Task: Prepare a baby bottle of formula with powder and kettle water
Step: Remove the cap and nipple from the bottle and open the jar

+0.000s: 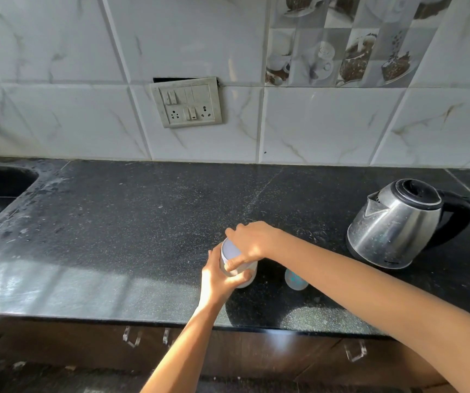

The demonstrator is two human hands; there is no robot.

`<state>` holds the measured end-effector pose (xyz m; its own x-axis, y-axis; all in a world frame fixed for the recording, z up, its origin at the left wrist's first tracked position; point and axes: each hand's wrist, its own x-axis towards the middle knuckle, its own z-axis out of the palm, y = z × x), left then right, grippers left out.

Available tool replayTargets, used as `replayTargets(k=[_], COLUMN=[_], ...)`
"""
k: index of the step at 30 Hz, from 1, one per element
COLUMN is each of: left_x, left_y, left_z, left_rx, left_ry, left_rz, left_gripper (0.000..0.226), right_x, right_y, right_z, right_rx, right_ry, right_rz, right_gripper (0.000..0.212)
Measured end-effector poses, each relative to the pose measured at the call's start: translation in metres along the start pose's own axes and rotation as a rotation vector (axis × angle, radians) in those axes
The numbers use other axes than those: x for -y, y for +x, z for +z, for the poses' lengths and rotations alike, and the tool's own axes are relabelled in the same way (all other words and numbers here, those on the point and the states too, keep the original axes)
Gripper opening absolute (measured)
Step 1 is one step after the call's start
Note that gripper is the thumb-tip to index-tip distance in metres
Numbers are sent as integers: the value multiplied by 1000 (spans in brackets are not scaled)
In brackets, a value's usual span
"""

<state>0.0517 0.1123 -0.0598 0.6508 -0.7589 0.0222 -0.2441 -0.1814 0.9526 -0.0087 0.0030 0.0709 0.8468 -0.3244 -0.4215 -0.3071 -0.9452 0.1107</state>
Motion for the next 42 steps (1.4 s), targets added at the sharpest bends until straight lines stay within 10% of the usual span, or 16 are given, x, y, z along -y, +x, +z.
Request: replayTargets(k=[7, 20, 32, 37, 42], left_x=[-1, -8, -7, -7, -7], left_y=[-2, -3, -2, -3, -3], left_z=[-3, -3, -2, -2, -3], left_rx=[3, -4, -30, -26, -22], left_ry=[-24, -16, -32, -24, -26], left_rz=[36, 82, 69, 78, 80], left_gripper=[75, 91, 72, 74, 74], right_x=[-25, -109, -118, -87, -28], right_y=[-7, 21, 38, 13, -20], right_z=[-4, 57, 76, 23, 10], right_rx=[-126, -80, 22, -441, -334], right_ry=[89, 760, 554, 864, 341], right_rz=[-312, 151, 139, 11, -57], right_gripper=[74, 68, 78, 18, 21])
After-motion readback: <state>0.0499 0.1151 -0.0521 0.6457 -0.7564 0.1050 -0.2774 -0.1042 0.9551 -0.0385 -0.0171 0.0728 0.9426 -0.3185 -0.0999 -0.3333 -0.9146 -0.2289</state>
